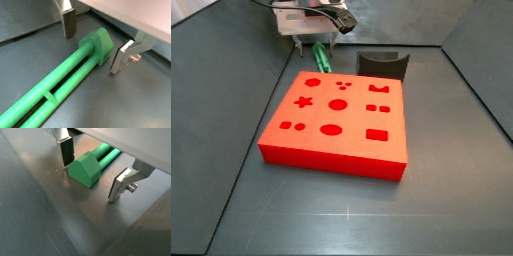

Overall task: Pick up the 3 prong object. Move up. Rotate the 3 prong object. Place the 3 prong object on the fixture. Regrasp the 3 prong object. Move to above the board. Insert the 3 prong object.
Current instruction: Pick up the 3 prong object.

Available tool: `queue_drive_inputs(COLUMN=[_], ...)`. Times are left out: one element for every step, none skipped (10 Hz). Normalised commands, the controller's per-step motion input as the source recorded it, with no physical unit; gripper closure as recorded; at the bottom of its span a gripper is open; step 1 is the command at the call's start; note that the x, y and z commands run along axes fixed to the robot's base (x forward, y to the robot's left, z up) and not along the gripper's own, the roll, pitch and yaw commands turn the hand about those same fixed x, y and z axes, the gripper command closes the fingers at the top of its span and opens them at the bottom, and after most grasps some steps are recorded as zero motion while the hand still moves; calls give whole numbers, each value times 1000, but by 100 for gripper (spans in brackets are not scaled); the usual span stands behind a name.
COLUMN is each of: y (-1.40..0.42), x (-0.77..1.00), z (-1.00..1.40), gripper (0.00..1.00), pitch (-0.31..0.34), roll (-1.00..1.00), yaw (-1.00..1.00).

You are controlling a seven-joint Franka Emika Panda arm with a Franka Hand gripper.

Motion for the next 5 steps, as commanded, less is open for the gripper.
queue_drive_inputs(y=[0,0,0,0,0], x=[0,0,0,0,0], z=[0,0,0,0,0], gripper=[100,100,100,100,100], pitch=[0,0,0,0,0], roll=[0,0,0,0,0], yaw=[0,0,0,0,0])
